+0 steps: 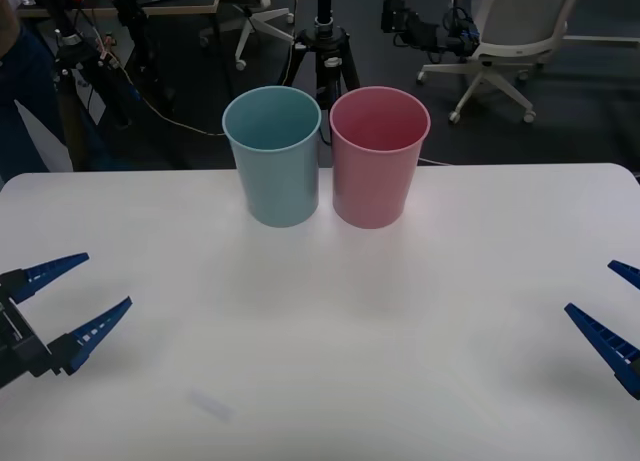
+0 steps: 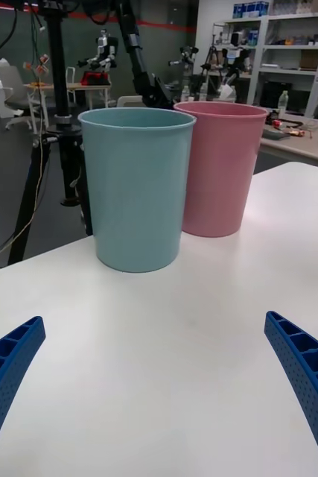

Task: Grasp the object on the table and drop it into the matching bin: aluminum can to the light blue bin, PET bottle to the pink bin.

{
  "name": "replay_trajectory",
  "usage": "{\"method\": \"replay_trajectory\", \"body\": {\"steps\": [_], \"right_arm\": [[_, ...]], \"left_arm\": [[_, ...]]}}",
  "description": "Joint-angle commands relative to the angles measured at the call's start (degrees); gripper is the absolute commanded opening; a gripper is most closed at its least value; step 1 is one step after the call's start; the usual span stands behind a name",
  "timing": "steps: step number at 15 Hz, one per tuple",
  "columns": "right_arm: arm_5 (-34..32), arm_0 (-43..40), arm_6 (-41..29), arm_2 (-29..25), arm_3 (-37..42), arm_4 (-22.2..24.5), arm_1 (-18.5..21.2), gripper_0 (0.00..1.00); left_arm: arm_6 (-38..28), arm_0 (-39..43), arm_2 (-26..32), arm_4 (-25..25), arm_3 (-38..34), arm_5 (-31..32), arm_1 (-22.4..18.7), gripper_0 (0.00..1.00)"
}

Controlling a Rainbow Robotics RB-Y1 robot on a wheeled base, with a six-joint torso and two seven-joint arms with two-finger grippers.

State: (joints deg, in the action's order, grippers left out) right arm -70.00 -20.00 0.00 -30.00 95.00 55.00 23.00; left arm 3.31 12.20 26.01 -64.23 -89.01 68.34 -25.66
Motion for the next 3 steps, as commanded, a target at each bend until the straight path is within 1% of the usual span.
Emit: {"method": "replay_trajectory", "body": {"steps": [1,3], "right_arm": [[0.0,0.0,0.0,0.0,0.0,0.0,0.0,1.0],[0.0,0.0,0.0,0.0,0.0,0.0,0.0,1.0]], "left_arm": [[0.38,0.63,-0.09,0.78,0.06,0.31,0.0,1.0],[0.38,0.63,-0.09,0.78,0.06,0.31,0.0,1.0]]}}
